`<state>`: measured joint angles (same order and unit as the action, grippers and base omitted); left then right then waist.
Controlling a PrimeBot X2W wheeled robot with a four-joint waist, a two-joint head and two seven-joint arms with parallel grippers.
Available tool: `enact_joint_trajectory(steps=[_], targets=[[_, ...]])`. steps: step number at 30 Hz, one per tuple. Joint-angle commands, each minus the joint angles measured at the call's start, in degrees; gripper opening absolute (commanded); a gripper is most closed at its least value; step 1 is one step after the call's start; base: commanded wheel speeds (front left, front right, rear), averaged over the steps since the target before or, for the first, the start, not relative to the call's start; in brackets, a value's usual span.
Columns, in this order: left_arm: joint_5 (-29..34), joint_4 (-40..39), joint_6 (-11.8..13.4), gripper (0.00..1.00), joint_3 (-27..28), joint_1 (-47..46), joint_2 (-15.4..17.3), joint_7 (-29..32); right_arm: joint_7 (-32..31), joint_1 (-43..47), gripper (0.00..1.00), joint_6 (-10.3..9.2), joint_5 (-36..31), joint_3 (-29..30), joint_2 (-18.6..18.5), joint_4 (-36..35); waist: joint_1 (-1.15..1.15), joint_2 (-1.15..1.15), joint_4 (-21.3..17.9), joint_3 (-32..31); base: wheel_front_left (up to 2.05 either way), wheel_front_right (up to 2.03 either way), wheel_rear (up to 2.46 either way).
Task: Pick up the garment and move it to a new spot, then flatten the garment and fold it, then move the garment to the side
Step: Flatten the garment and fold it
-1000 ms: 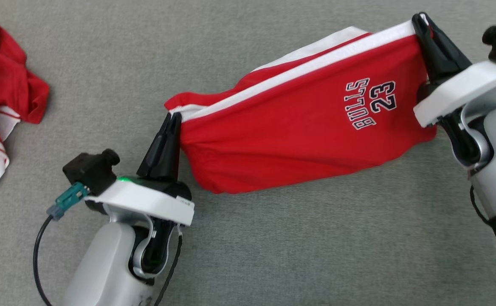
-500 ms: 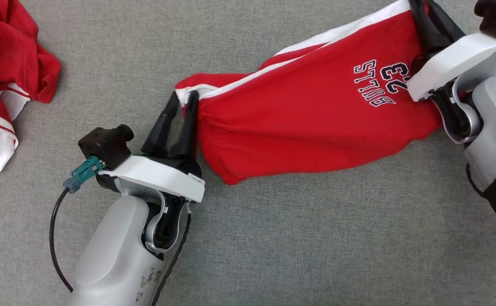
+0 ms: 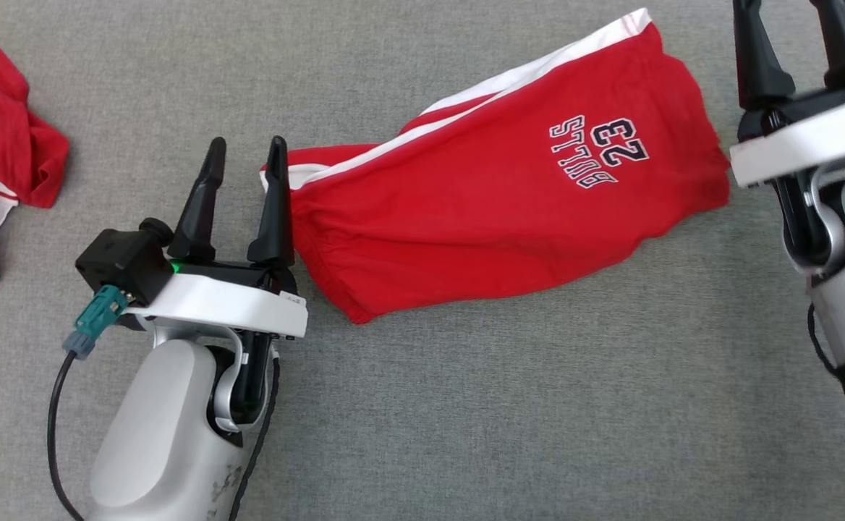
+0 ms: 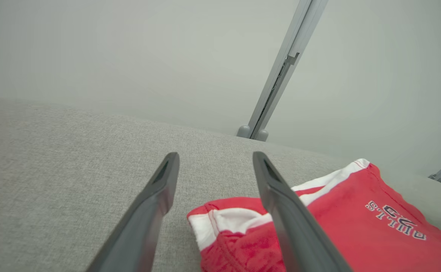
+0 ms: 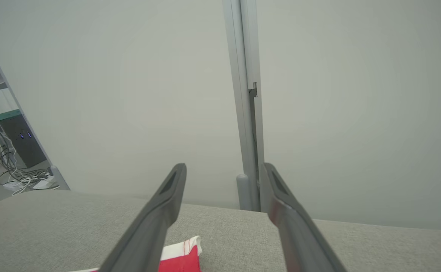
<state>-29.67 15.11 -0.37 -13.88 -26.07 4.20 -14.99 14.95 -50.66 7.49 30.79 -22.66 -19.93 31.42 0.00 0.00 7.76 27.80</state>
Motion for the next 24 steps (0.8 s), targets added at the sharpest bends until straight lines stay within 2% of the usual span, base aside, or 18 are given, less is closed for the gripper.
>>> enact_joint_trajectory(steps=[1, 5, 8, 14, 24], targets=[[1.13, -0.63, 0.18, 1.0, 0.73, 0.93, 0.32, -0.22, 0.31, 2.5, 1.0, 0.0, -1.76, 2.34, 0.39, -2.21, 0.0, 0.0, -0.82, -0.83, 0.0, 0.0, 0.0], [4.01, -1.46, -0.22, 1.0, 2.28, 1.18, 1.31, -0.24, 0.31, 9.98, 1.0, 0.0, -6.56, 7.68, 2.26, -7.64, 0.0, 0.0, -1.91, -2.18, 0.0, 0.0, 0.0], [6.64, -2.18, 0.44, 1.0, 3.04, 1.59, 2.08, -0.24, 0.31, 14.88, 1.0, 0.0, -9.43, 10.23, 3.21, -10.75, 0.0, 0.0, -2.68, -3.23, 0.0, 0.0, 0.0], [10.53, -2.6, 0.79, 1.0, 3.96, 3.52, 3.23, -0.19, -0.72, 24.32, 1.0, 0.0, -12.86, 13.11, 5.03, -15.36, 0.0, 0.0, -3.84, -5.25, 0.0, 0.0, 0.0], [13.25, -1.57, 0.43, 1.0, 4.19, 8.77, 2.61, -0.19, -4.52, 36.11, 1.0, 0.0, -15.96, 15.93, 7.54, -23.36, 0.0, 0.0, -5.02, -7.7, 0.0, 0.0, 0.0]])
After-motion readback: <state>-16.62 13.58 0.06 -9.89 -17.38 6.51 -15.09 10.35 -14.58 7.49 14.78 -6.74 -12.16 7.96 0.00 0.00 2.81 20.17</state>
